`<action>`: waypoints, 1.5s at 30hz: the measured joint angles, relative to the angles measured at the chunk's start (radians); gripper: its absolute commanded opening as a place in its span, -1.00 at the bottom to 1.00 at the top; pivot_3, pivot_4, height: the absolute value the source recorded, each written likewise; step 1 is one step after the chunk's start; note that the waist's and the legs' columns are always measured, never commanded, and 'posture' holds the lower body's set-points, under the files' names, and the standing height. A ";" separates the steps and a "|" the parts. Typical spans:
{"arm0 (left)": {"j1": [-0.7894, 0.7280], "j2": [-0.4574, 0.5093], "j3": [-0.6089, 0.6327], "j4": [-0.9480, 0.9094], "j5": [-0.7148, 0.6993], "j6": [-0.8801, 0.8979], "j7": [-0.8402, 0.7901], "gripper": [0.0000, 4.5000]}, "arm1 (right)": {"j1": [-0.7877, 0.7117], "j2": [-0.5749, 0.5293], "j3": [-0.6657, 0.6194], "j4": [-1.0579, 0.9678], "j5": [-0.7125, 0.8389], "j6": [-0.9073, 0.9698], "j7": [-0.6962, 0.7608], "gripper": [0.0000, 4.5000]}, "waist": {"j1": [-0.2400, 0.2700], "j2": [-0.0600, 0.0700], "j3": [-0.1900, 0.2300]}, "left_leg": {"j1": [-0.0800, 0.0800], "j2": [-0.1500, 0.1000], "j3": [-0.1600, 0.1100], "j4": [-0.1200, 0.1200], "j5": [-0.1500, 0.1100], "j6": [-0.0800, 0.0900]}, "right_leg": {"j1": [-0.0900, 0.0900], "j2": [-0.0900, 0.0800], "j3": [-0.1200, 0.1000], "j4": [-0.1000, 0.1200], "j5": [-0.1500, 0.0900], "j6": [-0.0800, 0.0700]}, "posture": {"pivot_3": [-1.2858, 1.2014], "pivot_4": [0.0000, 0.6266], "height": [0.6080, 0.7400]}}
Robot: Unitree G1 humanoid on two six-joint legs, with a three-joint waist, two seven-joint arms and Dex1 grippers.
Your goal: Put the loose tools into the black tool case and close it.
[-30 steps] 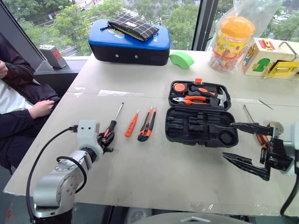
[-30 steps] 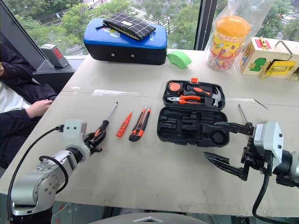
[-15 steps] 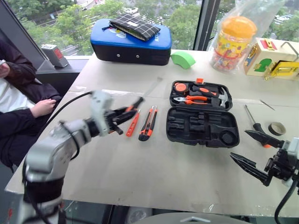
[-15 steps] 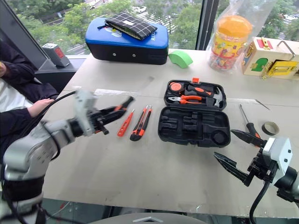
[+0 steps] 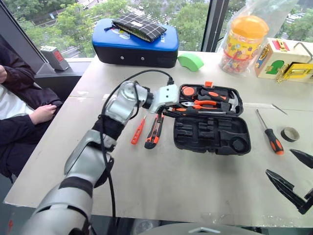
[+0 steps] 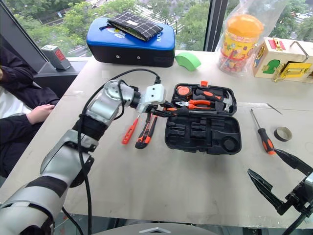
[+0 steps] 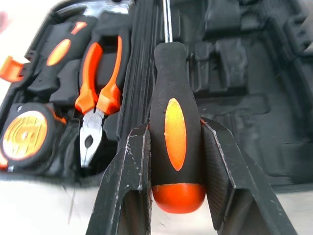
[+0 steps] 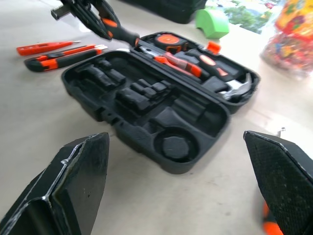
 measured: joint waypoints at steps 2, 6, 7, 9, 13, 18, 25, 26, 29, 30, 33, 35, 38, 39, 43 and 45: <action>-0.042 -0.035 -0.006 0.089 0.045 -0.037 0.003 -0.64 | 0.001 -0.003 -0.016 0.001 0.012 0.001 -0.004 1.00 | 0.002 0.000 0.000 | 0.000 0.000 0.000 0.000 0.000 0.000 | 0.000 0.000 0.000 0.000 0.000 0.000 | 0.03 -0.52 1.00; -0.086 -0.083 -0.033 0.213 0.131 -0.086 0.021 -0.64 | -0.025 -0.036 -0.025 0.004 0.020 0.011 -0.024 1.00 | 0.002 0.000 0.000 | -0.001 0.000 0.000 0.001 0.000 0.001 | 0.000 -0.001 0.000 0.000 0.000 0.000 | 0.03 -0.52 1.00; -0.086 -0.094 -0.037 0.233 0.142 -0.098 0.022 -0.64 | -0.038 -0.049 -0.025 0.005 0.021 0.016 -0.033 1.00 | 0.001 0.000 0.000 | -0.001 0.000 0.000 0.001 0.000 0.001 | 0.000 -0.001 0.000 0.000 0.000 0.000 | 0.03 -0.52 1.00; -0.088 -0.107 -0.035 0.252 0.155 -0.116 0.029 -0.64 | -0.062 -0.071 -0.025 0.005 0.027 0.034 -0.050 1.00 | 0.002 0.000 0.000 | -0.001 0.000 -0.001 0.001 0.000 0.001 | 0.000 -0.001 -0.001 0.000 0.000 0.000 | 0.03 -0.52 1.00; -0.104 -0.129 -0.034 0.290 0.189 -0.135 0.058 -0.64 | -0.092 -0.102 -0.024 0.003 0.039 0.065 -0.077 1.00 | 0.003 0.000 0.000 | -0.002 0.000 -0.001 0.002 0.000 0.001 | 0.000 -0.001 -0.001 0.000 0.000 0.000 | 0.03 -0.52 1.00; -0.130 -0.171 -0.033 0.342 0.229 -0.142 0.089 -0.64 | -0.136 -0.136 -0.016 -0.005 0.050 0.109 -0.111 1.00 | 0.003 -0.001 0.000 | -0.004 0.000 -0.002 0.005 -0.001 0.001 | 0.000 -0.001 -0.002 0.001 0.000 0.001 | 0.03 -0.52 1.00; -0.147 -0.163 0.022 0.379 0.222 -0.149 0.075 0.62 | -0.158 -0.142 0.002 -0.045 0.065 0.157 -0.151 1.00 | 0.002 -0.001 0.000 | -0.004 0.000 -0.002 0.006 -0.001 0.001 | 0.000 -0.001 -0.002 0.002 0.000 0.001 | 0.03 -0.52 1.00; -0.148 -0.156 0.044 0.375 0.204 -0.134 0.056 0.62 | -0.157 -0.142 0.003 -0.051 0.066 0.162 -0.153 1.00 | 0.001 0.000 0.000 | -0.004 0.000 -0.002 0.006 -0.001 0.001 | 0.000 0.000 -0.002 0.002 0.000 0.001 | 0.03 -0.52 1.00; -0.146 -0.125 0.114 0.311 0.129 -0.039 -0.032 0.62 | -0.156 -0.139 0.010 -0.073 0.068 0.167 -0.170 1.00 | 0.000 0.000 0.000 | -0.005 0.000 -0.003 0.006 -0.001 0.001 | -0.001 0.000 -0.003 0.003 0.000 0.001 | 0.03 -0.52 1.00; -0.136 -0.115 0.144 0.255 0.097 0.027 -0.054 0.34 | -0.159 -0.138 0.019 -0.076 0.070 0.171 -0.179 1.00 | 0.001 0.000 0.000 | -0.004 0.000 -0.003 0.006 -0.001 0.001 | -0.001 0.000 -0.003 0.003 0.000 0.001 | 0.03 -0.52 1.00; -0.067 -0.120 0.190 0.127 0.045 0.159 -0.050 -0.17 | -0.176 -0.138 0.041 -0.080 0.070 0.185 -0.201 1.00 | 0.002 0.002 -0.001 | -0.004 0.000 -0.003 0.007 -0.001 0.001 | 0.000 -0.001 -0.003 0.004 0.000 0.001 | 0.03 -0.52 1.00; 0.016 -0.149 0.208 0.037 0.024 0.263 0.000 -0.62 | -0.194 -0.138 0.066 -0.084 0.070 0.190 -0.212 1.00 | 0.003 0.002 -0.001 | -0.004 0.000 -0.003 0.008 -0.001 0.001 | 0.000 -0.002 -0.002 0.005 0.000 0.002 | 0.03 -0.52 1.00; 0.112 -0.192 0.206 -0.044 0.008 0.386 0.068 -0.95 | -0.214 -0.139 0.086 -0.088 0.070 0.198 -0.229 1.00 | 0.002 0.001 -0.001 | -0.004 0.000 -0.004 0.010 -0.001 0.001 | 0.000 -0.002 -0.002 0.007 0.000 0.002 | 0.03 -0.52 1.00; 0.132 -0.203 0.205 -0.070 0.006 0.420 0.088 -0.95 | -0.217 -0.139 0.094 -0.090 0.070 0.205 -0.234 1.00 | 0.002 0.001 0.000 | -0.004 -0.001 -0.004 0.010 -0.001 0.001 | 0.000 -0.002 -0.002 0.008 0.000 0.002 | 0.03 -0.52 1.00; 0.149 -0.234 0.181 -0.100 0.045 0.435 0.201 -0.95 | -0.219 -0.142 0.095 -0.092 0.071 0.211 -0.239 1.00 | 0.004 0.002 -0.001 | -0.002 -0.001 -0.003 0.010 -0.001 0.001 | 0.001 -0.002 -0.001 0.010 0.000 0.002 | 0.03 -0.52 1.00; 0.153 -0.257 0.158 -0.079 0.078 0.407 0.262 -0.95 | -0.216 -0.142 0.094 -0.094 0.072 0.220 -0.241 1.00 | 0.005 0.001 -0.002 | -0.001 -0.002 -0.003 0.010 -0.001 0.001 | 0.001 -0.002 -0.001 0.010 0.000 0.002 | 0.03 -0.52 1.00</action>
